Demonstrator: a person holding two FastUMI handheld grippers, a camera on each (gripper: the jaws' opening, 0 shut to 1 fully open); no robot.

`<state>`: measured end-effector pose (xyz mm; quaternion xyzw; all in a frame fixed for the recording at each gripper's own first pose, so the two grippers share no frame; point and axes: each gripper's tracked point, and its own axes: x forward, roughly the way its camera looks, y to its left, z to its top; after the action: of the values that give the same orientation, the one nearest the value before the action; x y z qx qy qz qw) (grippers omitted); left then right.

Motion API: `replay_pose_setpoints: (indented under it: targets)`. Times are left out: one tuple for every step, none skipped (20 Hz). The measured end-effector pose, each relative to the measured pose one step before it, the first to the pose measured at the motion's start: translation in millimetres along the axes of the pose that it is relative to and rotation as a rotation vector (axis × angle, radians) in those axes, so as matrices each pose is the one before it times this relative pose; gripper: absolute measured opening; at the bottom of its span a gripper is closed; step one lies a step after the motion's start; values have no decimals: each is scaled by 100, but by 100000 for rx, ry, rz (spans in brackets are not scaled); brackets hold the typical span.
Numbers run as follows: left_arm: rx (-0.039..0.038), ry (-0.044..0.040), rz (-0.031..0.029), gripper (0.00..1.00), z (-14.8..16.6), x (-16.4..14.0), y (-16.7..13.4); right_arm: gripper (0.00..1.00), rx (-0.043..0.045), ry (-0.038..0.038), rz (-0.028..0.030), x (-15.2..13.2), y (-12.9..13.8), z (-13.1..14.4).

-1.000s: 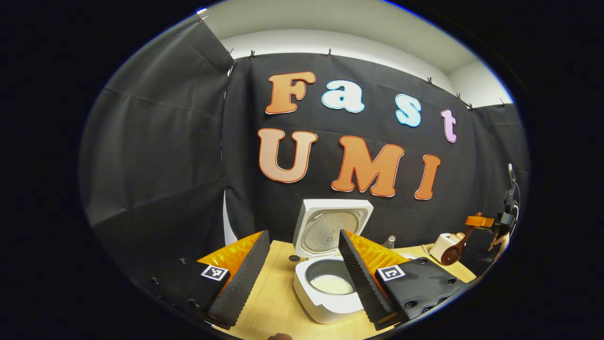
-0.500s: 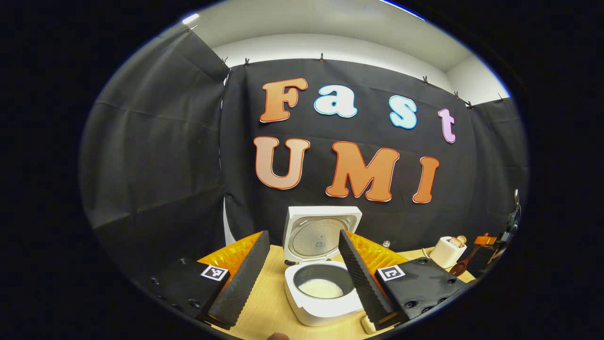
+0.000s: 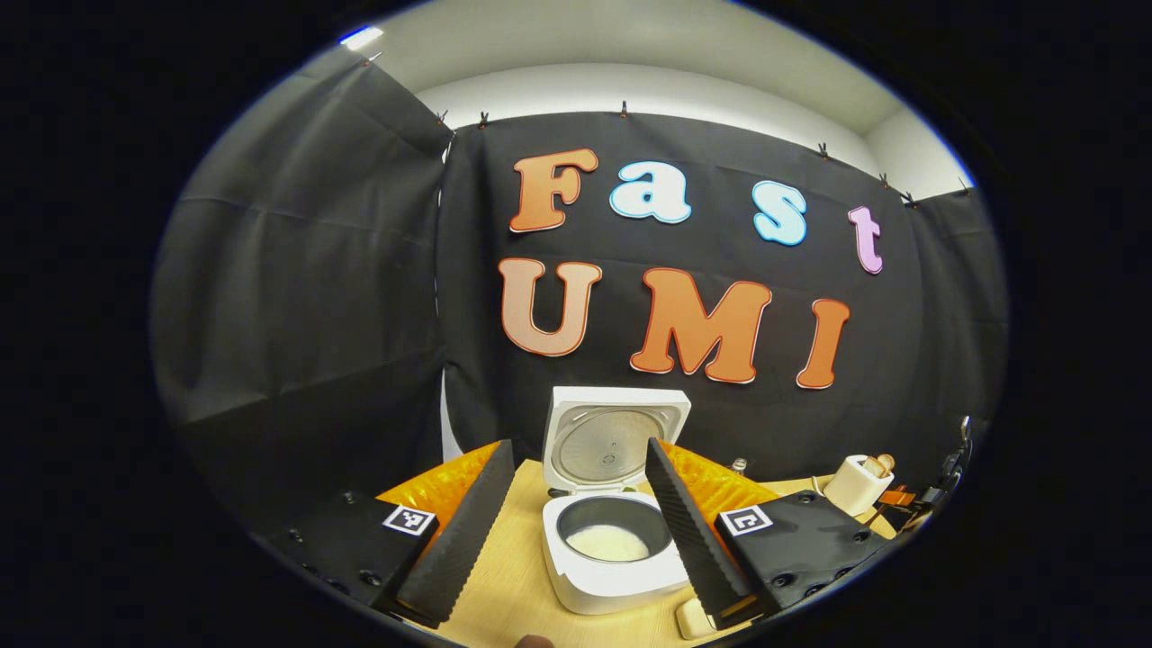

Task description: Close the left gripper, press the button to open the rice cooker; take a wooden spoon from the chopstick holder with the right hand, scoop a spoonful of rice and pour it into the rice cooker, then put the wooden spoon back into the chopstick holder.

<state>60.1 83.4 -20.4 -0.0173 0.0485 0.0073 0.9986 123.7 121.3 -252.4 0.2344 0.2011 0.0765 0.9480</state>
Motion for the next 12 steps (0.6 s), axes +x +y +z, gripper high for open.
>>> replay_pose_setpoints:
  targets:
    - [566,137,876,100,-114,-102,94,9,190,1145,-340,535,-414,-736]
    - [382,63,657,99,-28,-71,5,9,-14,867,-536,316,-506,-646]
    - [307,-425,536,99,55,-123,-21,9,83,985,-646,367,-477,-508]
    - [384,-190,818,99,12,-68,75,9,544,705,-245,269,-284,-507]
    - [335,-34,601,99,10,-129,51,9,1116,481,138,178,-232,-284]
    - [119,186,428,99,-124,-60,16,9,1214,-36,487,170,-102,-240]
    - [-182,505,171,99,-255,-87,-78,9,1313,-93,880,174,29,-179]
    - [-315,699,91,99,-293,6,-79,9,1428,382,518,108,-196,-212]
    - [-223,332,504,99,-73,-48,130,10,325,1460,-216,176,-194,-458]
    - [-102,36,134,99,-67,28,21,13,14,1273,-1124,-9,-501,-405]
    - [-4,26,137,99,-75,-37,-51,14,262,33,-362,-42,-383,-42]
    - [196,15,-2,99,-109,2,16,17,950,244,-816,63,-92,90]
